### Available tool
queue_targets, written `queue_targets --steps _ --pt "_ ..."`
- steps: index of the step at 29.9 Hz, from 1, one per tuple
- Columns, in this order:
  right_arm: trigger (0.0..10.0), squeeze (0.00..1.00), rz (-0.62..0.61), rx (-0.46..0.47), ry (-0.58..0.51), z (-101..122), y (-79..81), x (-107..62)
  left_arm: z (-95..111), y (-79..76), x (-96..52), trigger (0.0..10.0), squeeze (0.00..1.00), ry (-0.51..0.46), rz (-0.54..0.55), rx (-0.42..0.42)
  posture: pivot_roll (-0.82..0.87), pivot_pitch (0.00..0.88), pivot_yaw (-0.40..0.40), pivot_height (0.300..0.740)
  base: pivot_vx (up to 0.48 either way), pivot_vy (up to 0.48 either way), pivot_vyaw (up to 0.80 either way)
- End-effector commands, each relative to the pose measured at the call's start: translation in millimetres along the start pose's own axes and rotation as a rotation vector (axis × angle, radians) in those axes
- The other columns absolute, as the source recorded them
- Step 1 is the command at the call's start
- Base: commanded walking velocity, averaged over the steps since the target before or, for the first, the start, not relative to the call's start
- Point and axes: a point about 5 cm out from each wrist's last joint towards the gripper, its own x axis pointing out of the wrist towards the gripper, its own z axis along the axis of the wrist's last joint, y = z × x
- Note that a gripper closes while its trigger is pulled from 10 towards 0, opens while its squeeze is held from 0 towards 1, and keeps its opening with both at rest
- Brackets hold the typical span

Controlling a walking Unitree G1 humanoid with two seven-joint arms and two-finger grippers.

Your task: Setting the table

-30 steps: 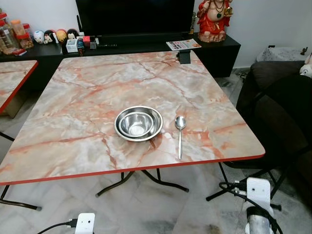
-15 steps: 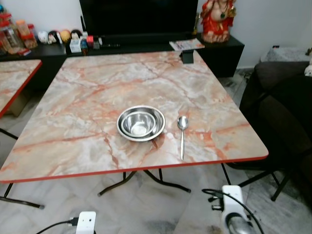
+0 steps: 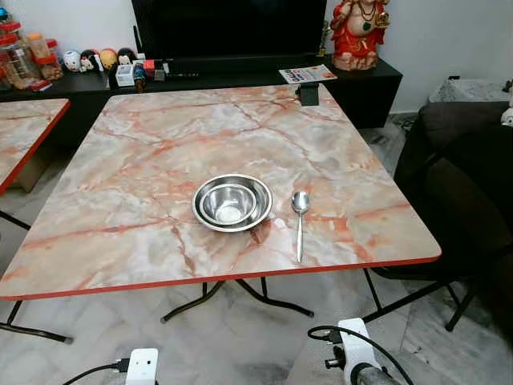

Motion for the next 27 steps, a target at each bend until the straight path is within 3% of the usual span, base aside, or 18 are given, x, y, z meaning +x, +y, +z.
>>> queue_targets --steps 1,7,27 --pt "10.0 0.0 0.011 0.004 -0.008 7 5.6 1.7 -3 2.9 -0.1 10.0 0.0 0.023 0.014 -0.004 -0.01 0.0 0.008 0.732 0.0 0.48 0.0" --pt "10.0 0.0 0.02 -0.027 0.017 2 6.1 1.3 -6 9.4 -1.1 10.0 0.0 0.03 0.029 0.002 -0.01 0.0 0.016 0.732 0.0 0.48 0.0" --pt "10.0 0.0 0.044 -0.023 0.002 1 7.7 0.8 -9 9.7 -1.9 10.0 0.0 0.035 0.023 0.02 0.0 0.0 0.017 0.732 0.0 0.445 0.0"
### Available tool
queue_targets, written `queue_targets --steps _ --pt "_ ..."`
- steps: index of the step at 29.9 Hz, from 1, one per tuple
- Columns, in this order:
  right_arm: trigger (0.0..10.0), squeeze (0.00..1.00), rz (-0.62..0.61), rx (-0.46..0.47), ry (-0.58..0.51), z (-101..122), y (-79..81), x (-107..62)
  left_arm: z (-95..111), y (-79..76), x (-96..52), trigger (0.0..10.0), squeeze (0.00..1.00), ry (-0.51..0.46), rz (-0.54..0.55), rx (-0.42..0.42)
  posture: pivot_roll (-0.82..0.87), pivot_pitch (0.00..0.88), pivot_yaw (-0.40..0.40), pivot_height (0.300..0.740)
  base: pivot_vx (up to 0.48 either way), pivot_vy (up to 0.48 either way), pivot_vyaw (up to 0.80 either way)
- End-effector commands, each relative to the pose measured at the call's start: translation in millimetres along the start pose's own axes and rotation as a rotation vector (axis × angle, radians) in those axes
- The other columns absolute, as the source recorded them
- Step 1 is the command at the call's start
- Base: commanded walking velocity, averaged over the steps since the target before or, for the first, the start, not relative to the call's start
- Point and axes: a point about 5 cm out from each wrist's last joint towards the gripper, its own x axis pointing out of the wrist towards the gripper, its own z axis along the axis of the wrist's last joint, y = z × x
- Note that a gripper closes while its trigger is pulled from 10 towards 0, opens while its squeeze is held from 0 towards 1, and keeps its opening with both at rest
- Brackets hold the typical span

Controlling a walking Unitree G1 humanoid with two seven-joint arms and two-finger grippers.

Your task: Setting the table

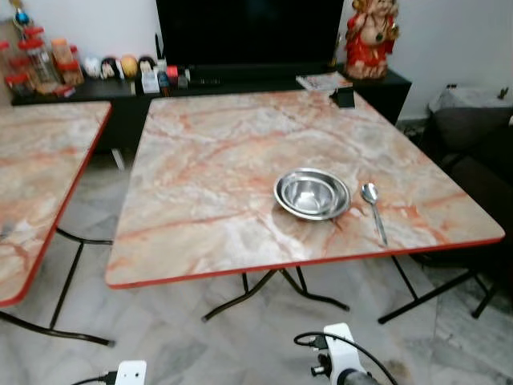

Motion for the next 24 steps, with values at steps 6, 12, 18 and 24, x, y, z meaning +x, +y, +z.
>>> queue_targets --steps 6,12,18,24 --pt "10.0 0.0 0.011 -0.028 -0.013 4.0 3.2 0.8 -3.2 2.8 -0.7 10.0 0.0 0.007 0.003 0.008 0.01 0.0 0.017 0.732 0.0 0.48 0.0" --pt "10.0 0.0 0.012 -0.02 -0.016 2.8 4.2 0.6 -6.3 4.4 -1.5 10.0 0.0 0.014 0.004 0.016 0.0 0.0 0.021 0.732 0.0 0.48 0.0" --pt "10.0 0.0 0.001 -0.034 -0.022 1.7 2.3 0.1 -6.8 5.4 -1.6 10.0 0.0 0.015 0.001 0.023 0.0 0.0 0.025 0.732 0.0 0.48 0.0" --pt "10.0 0.0 0.007 -0.051 -0.033 2.7 3.0 0.0 -4.4 6.9 -0.8 10.0 0.0 0.013 0.002 0.033 0.0 0.0 0.029 0.732 0.0 0.48 0.52"
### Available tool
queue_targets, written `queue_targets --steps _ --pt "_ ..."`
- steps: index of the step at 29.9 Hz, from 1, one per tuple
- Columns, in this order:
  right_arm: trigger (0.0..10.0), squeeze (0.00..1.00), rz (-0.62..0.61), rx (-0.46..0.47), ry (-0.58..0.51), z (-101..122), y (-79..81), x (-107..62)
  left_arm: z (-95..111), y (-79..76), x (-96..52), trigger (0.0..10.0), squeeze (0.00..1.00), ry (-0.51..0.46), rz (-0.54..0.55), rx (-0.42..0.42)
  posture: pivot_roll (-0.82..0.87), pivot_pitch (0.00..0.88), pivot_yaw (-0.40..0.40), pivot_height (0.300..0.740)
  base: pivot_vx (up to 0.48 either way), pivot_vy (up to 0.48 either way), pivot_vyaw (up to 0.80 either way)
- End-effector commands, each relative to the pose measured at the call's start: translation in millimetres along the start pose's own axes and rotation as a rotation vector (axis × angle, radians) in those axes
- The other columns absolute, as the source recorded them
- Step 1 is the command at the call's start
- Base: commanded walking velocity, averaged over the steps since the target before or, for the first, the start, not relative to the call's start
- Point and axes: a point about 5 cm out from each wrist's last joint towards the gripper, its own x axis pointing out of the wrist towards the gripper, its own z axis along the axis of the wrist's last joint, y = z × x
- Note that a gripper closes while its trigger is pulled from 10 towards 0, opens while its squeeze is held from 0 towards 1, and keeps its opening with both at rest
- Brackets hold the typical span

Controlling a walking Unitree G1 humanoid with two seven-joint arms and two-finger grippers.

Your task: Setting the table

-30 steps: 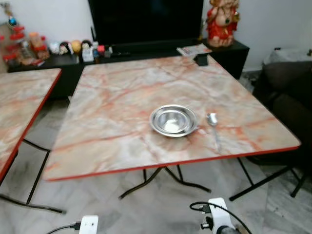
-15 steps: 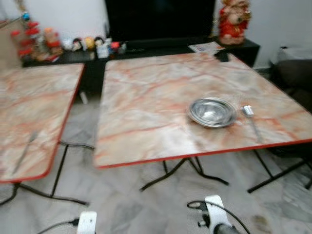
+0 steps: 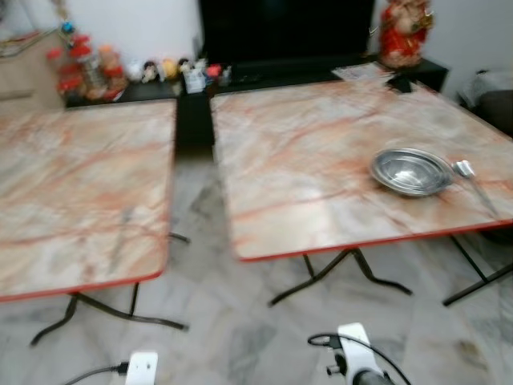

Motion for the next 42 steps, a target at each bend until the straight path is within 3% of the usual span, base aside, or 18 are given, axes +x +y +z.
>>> queue_targets --steps 1,10,29,42 --pt "10.0 0.0 -0.018 0.003 -0.013 4 -7.9 0.0 -3 -4.0 -0.5 10.0 0.0 0.01 -0.012 0.009 0.0 0.0 0.032 0.732 0.0 0.48 0.0" --pt "10.0 0.0 -0.014 0.048 -0.033 8 -5.5 0.8 0 -1.3 0.3 10.0 0.0 0.008 -0.011 0.019 0.0 0.0 0.045 0.732 0.0 0.48 0.0" --pt "10.0 0.0 -0.004 0.039 -0.044 12 -4.5 1.3 7 -0.3 1.9 10.0 0.0 -0.007 -0.009 0.019 0.01 0.0 0.039 0.732 0.0 0.48 0.0" --pt "10.0 0.0 -0.029 0.097 -0.057 13 -6.6 1.2 15 -0.2 3.1 10.0 0.0 -0.04 -0.004 -0.008 0.01 0.0 0.043 0.732 0.0 0.0 0.0"
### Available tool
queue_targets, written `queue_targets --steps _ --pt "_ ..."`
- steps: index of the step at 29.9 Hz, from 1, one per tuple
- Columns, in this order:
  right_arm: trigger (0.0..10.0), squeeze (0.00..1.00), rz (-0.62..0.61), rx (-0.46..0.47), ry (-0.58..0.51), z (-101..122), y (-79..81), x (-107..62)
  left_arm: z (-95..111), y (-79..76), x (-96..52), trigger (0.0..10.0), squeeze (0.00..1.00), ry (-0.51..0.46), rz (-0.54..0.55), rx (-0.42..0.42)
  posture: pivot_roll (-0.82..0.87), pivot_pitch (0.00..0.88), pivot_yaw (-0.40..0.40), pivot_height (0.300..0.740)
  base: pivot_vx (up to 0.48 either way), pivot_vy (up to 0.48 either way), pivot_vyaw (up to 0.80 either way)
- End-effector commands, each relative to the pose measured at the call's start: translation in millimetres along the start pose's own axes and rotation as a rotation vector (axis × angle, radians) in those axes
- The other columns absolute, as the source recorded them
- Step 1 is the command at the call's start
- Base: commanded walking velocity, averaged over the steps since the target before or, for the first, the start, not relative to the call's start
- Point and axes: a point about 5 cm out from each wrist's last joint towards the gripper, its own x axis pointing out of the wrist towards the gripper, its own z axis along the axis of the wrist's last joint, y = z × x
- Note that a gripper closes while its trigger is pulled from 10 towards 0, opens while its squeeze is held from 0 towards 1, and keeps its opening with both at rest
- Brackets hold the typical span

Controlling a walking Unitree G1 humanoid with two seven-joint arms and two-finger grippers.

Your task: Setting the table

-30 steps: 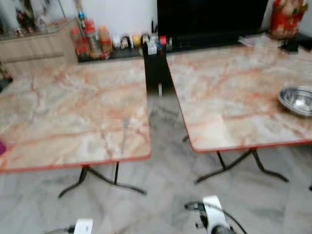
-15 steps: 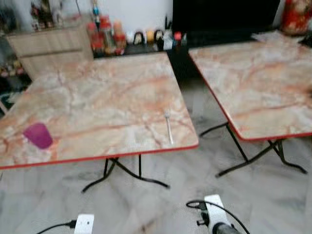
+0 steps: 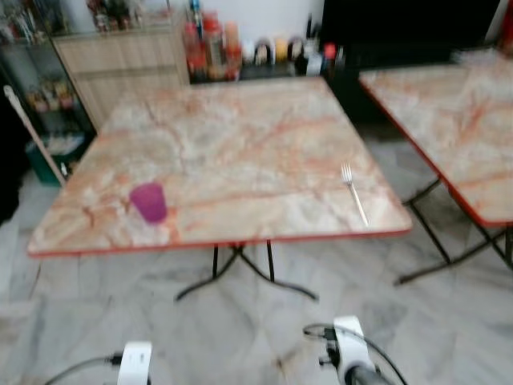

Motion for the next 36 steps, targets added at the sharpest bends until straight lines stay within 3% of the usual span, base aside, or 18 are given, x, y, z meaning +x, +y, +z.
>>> queue_targets --steps 1,36 --pt "10.0 0.0 -0.019 0.006 -0.007 1.5 -6.0 -0.4 0.1 -2.9 0.0 10.0 0.0 0.001 -0.001 -0.006 0.01 0.0 0.043 0.732 0.0 0.0 0.0" --pt "10.0 0.0 -0.044 0.043 -0.005 -1.2 -11.1 -1.5 1.6 -9.9 0.2 10.0 0.0 -0.002 -0.008 -0.006 0.01 0.0 0.032 0.732 0.302 0.0 0.0"
